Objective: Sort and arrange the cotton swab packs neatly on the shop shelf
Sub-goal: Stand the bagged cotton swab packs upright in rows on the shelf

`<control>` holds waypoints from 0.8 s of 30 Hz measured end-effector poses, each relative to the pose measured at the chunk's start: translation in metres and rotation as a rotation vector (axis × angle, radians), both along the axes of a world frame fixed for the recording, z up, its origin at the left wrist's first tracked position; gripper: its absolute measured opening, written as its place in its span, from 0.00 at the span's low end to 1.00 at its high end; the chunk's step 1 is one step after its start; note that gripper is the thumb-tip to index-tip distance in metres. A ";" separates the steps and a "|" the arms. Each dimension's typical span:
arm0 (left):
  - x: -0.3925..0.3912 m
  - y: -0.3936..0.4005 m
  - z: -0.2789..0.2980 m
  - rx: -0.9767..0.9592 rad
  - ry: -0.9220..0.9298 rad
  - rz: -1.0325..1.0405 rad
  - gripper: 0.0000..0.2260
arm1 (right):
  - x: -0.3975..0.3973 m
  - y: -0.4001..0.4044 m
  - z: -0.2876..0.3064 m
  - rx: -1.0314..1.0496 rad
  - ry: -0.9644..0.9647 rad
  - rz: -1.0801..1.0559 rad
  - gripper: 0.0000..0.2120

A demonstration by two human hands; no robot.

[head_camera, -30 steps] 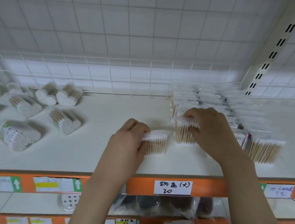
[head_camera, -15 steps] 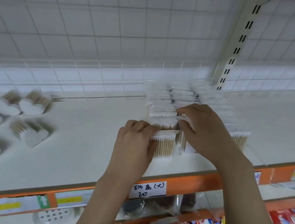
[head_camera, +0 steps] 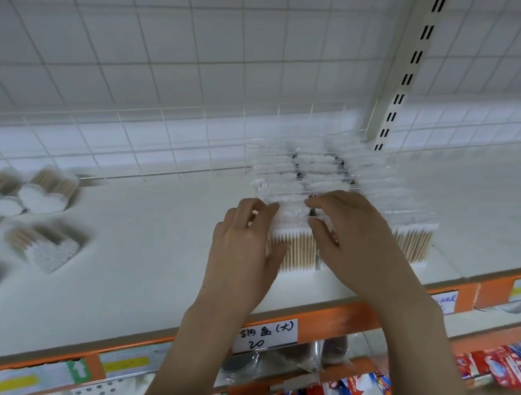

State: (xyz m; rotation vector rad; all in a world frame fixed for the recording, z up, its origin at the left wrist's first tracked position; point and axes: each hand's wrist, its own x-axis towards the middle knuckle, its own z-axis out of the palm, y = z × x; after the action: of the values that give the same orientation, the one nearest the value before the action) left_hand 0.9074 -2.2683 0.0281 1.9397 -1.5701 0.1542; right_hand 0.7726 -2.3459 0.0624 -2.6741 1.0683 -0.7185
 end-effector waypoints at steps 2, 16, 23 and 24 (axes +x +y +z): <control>0.010 0.008 0.003 0.006 0.004 0.020 0.23 | 0.009 0.006 0.002 0.003 -0.008 0.013 0.13; 0.172 0.163 0.022 0.086 -0.044 0.366 0.13 | 0.163 0.114 -0.008 0.039 0.006 0.223 0.14; 0.270 0.283 0.029 0.092 -0.017 0.550 0.13 | 0.262 0.205 -0.015 0.071 0.008 0.322 0.14; 0.282 0.300 0.030 0.092 -0.018 0.572 0.13 | 0.275 0.217 -0.015 0.076 0.001 0.331 0.13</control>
State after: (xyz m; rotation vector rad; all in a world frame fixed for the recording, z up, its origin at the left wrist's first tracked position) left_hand 1.1898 -1.9682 0.0584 2.4201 -1.0068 0.3394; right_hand 1.0478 -2.1284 0.0474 -2.6890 0.6142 -0.5987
